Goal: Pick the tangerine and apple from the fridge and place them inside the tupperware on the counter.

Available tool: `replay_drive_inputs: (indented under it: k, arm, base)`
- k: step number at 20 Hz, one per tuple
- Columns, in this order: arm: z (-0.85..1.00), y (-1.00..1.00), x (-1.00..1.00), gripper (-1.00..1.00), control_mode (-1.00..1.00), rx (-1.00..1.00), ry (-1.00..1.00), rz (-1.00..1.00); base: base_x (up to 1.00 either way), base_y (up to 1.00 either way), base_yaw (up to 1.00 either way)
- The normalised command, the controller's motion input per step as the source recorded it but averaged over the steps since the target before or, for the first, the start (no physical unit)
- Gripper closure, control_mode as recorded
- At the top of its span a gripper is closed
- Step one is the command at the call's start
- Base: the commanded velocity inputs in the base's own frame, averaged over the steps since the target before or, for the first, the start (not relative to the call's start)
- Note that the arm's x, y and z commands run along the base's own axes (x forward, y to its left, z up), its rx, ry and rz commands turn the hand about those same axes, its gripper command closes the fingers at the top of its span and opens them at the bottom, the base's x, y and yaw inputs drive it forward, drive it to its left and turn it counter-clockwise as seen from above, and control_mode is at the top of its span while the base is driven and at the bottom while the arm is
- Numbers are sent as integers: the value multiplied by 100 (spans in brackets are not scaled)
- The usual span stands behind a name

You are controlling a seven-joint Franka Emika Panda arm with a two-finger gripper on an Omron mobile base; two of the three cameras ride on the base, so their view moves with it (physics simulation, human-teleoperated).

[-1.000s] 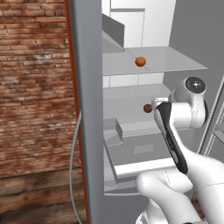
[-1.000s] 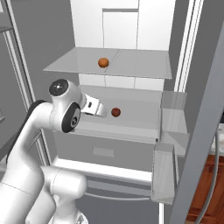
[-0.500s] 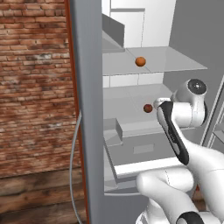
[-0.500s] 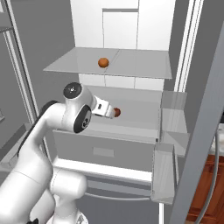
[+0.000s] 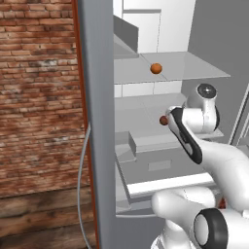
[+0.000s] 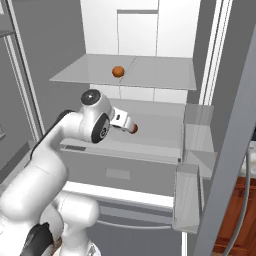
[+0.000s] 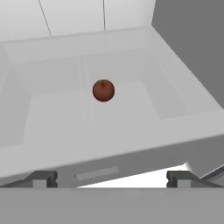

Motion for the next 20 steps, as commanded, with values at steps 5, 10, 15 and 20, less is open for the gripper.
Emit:
replay_drive_inputs:
  k: [5,10,15,20]
  arm:
    - [-14,0,41,-100,-100,0,6,0]
    - [-27,0,30,-100,-100,0,1,0]
    - [-31,0,22,-100,-100,0,0,0]
    - [-22,0,30,-100,-100,0,0,0]
  base:
    - [0,0,0]
    - [0,0,0]
    - [0,0,0]
    - [0,0,0]
